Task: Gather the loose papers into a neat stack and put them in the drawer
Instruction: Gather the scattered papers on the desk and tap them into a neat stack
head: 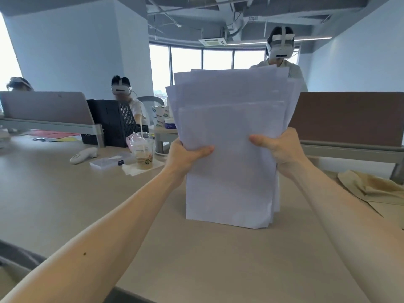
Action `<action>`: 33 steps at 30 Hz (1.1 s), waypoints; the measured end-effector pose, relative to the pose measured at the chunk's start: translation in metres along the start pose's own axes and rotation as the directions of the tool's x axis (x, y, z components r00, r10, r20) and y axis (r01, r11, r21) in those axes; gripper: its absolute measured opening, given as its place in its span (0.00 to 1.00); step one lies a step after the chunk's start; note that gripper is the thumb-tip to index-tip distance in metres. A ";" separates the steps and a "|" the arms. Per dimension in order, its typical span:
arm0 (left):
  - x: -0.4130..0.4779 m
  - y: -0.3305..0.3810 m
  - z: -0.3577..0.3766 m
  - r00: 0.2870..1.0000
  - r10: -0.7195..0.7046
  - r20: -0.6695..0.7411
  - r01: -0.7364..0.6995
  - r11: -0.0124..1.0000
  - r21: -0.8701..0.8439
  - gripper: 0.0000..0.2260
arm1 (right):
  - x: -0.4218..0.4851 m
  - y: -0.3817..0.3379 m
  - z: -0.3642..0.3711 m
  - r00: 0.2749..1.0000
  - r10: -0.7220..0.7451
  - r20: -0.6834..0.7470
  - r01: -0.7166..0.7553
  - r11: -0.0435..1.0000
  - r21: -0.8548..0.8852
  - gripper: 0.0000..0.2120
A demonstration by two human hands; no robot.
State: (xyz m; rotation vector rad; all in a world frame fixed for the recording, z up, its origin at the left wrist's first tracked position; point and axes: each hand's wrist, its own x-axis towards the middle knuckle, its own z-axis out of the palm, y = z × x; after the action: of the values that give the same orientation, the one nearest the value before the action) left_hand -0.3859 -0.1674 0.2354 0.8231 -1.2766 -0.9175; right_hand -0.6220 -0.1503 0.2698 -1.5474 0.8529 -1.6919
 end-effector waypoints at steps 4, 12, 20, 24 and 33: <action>0.002 0.006 -0.016 0.994 -0.071 0.084 0.063 0.993 0.098 0.14 | 0.007 -0.005 0.007 0.997 -0.005 -0.077 0.013 0.995 0.104 0.09; 0.019 0.054 -0.048 0.989 0.147 0.003 -0.108 0.717 0.689 0.10 | 0.021 -0.006 -0.002 0.988 -0.007 -0.152 -0.025 0.979 -0.202 0.33; 0.033 0.095 -0.057 0.946 -0.021 0.322 -0.314 0.175 0.933 0.15 | 0.021 -0.005 -0.017 0.940 0.090 0.328 0.097 0.855 -0.510 0.20; 0.027 0.091 -0.053 0.930 -0.048 0.364 -0.353 0.154 0.923 0.16 | 0.006 0.011 -0.022 0.935 0.088 0.344 0.022 0.953 -0.302 0.19; 0.028 0.076 -0.040 0.866 -0.008 0.499 -0.498 0.067 0.865 0.14 | -0.018 0.045 -0.023 0.954 0.079 0.288 -0.035 0.987 -0.156 0.23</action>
State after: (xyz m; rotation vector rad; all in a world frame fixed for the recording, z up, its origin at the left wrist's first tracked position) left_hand -0.3368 -0.1605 0.3105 1.4118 -2.3898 0.3607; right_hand -0.6414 -0.1597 0.2211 -1.8019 0.8727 -1.3375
